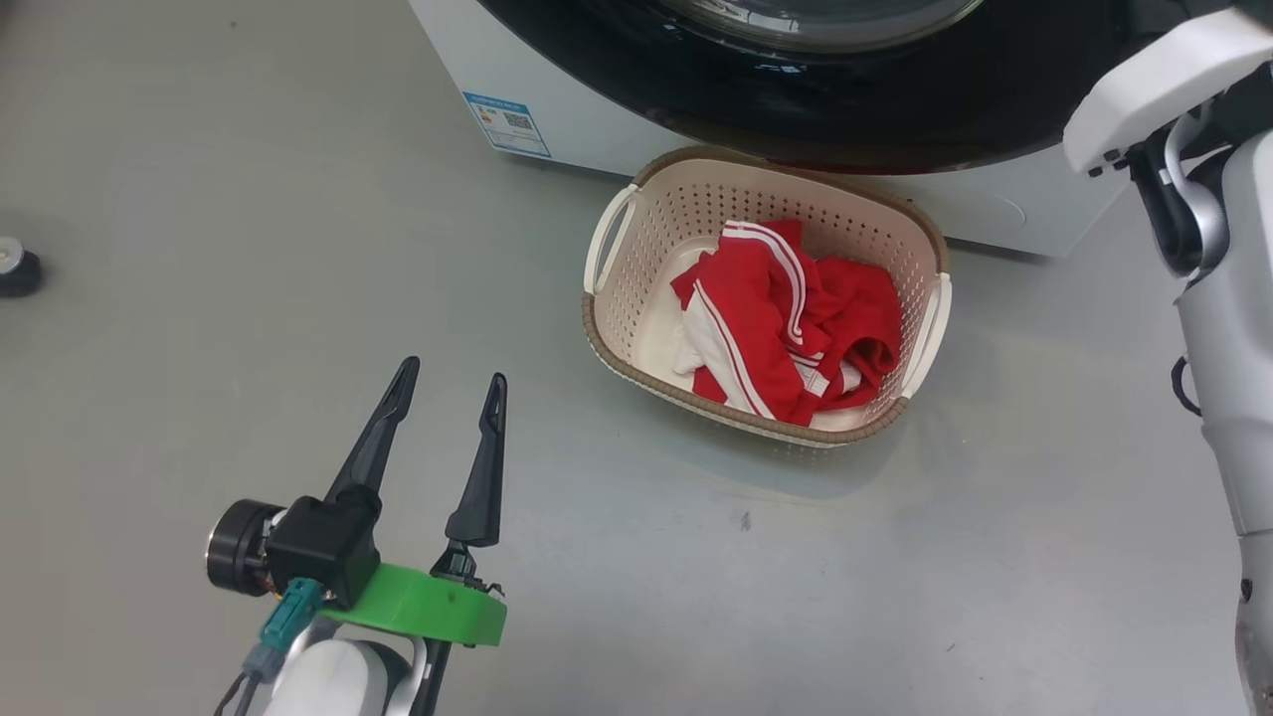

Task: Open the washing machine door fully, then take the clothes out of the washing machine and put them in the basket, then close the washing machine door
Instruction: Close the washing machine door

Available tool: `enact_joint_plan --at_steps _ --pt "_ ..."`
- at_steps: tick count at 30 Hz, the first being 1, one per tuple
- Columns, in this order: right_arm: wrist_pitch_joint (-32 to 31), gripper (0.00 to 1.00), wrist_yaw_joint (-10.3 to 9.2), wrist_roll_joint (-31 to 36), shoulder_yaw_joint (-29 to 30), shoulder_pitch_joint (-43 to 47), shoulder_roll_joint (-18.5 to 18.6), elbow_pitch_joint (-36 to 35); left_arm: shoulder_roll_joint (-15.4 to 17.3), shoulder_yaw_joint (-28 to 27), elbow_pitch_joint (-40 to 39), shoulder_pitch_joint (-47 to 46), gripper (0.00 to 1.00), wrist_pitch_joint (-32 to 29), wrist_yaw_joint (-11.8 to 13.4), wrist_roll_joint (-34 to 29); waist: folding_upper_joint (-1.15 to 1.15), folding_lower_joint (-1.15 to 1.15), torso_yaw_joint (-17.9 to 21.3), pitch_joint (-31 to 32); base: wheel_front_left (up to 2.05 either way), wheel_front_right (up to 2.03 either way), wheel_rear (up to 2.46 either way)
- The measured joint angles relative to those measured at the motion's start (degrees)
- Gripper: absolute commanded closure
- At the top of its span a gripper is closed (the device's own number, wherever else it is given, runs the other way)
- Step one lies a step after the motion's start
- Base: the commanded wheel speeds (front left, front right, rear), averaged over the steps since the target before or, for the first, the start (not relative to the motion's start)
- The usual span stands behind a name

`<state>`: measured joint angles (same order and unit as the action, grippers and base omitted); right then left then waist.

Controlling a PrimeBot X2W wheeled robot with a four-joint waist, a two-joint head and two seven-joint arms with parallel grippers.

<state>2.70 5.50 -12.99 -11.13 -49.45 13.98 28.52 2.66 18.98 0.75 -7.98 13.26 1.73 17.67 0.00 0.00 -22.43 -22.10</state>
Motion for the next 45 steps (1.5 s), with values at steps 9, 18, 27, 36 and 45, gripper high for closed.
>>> enact_joint_plan --at_steps 9,18,27,36,45 --pt "-0.4 1.0 -0.02 0.0 1.4 -5.6 0.7 3.4 -0.1 0.5 0.6 -0.3 0.0 0.4 0.0 1.0 0.0 0.0 -1.9 -1.0 0.0 0.0 0.0" --pt "0.5 1.0 -0.54 -0.8 3.3 -7.8 0.5 6.7 -0.2 1.3 1.3 -0.6 0.0 0.5 0.0 1.5 0.0 0.0 -2.7 -1.2 0.0 0.0 0.0" --pt "2.2 1.0 -0.6 -1.1 3.6 -8.6 0.3 10.3 -0.3 1.5 2.1 -0.8 0.0 0.9 0.2 1.8 0.0 0.0 -2.7 -0.9 0.0 0.0 0.0" --pt "3.8 1.0 -0.41 -1.1 1.7 -8.6 -0.2 13.4 -0.3 1.4 2.6 -1.3 0.0 0.9 0.6 1.8 0.0 0.0 -2.0 0.6 0.0 0.0 0.0" --pt "6.8 1.0 0.45 -1.7 0.8 -5.3 -1.8 15.7 -0.3 1.2 3.1 -1.3 0.0 1.0 0.8 1.7 0.0 0.0 -0.2 2.1 0.0 0.0 0.0"
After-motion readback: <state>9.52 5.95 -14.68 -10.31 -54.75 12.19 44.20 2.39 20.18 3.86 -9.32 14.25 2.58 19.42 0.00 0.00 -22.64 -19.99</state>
